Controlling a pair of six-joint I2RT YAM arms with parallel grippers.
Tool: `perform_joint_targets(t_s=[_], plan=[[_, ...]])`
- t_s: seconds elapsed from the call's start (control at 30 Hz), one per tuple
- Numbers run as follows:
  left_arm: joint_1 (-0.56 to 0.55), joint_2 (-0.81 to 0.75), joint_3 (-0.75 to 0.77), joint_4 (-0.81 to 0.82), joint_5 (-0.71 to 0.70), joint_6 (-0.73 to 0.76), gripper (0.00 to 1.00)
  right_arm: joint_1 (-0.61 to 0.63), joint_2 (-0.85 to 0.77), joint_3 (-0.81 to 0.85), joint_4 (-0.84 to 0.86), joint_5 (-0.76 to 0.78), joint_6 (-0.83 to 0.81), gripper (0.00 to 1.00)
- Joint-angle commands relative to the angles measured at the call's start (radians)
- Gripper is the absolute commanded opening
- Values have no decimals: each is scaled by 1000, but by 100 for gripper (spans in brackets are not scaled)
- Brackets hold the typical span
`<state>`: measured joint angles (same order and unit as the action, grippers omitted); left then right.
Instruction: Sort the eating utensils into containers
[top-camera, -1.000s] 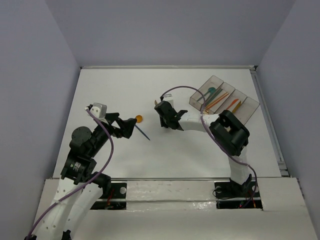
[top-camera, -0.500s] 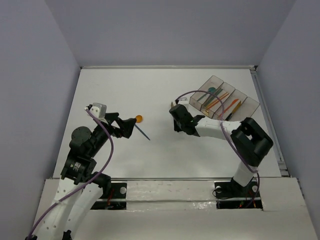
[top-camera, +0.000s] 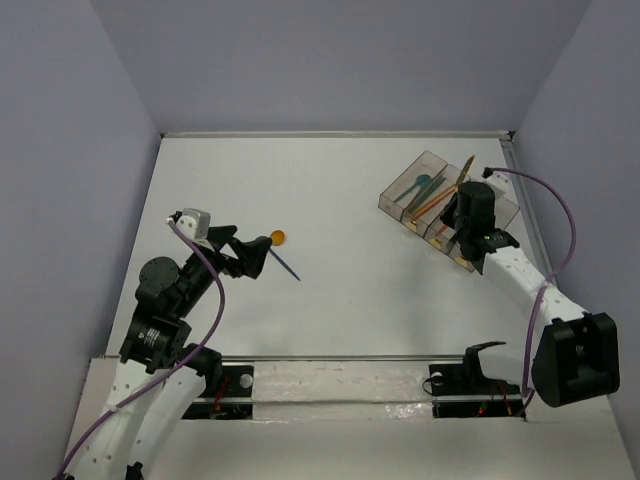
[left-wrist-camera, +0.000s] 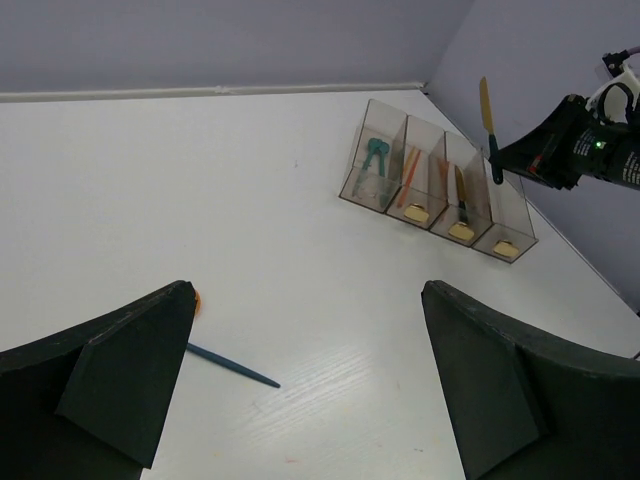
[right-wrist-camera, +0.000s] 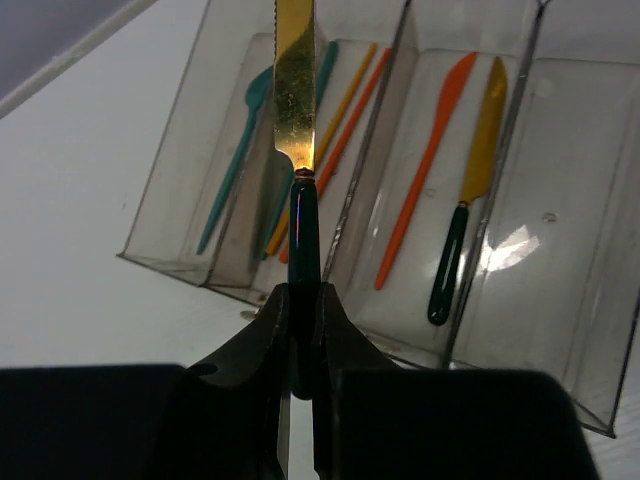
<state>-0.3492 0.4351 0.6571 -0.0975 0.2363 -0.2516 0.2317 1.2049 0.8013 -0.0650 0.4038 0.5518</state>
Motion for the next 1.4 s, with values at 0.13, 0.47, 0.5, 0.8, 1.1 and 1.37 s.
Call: perform_joint_targets(t_s=[0.13,0.47,0.5,0.8,1.1,1.37], plan=[[7,-3,29,44,26,3,99,-143,76,-8,30,-3,11,0],[7,7,30,48,34,2,99,-181,162,-19,54,-62,34,23],[7,7,30,50,34,2,99,-181,163,-19,54,-68,28,29],[7,8,30,51,32,0,99,-181,59,-13,54,-218,-18,60],[16,-2,35,41,-6,2,99,300,160,59,91,-290,-108,61],[25,-79,53,2,-199,-11,99,630,491,307,68,-214,-233,63]])
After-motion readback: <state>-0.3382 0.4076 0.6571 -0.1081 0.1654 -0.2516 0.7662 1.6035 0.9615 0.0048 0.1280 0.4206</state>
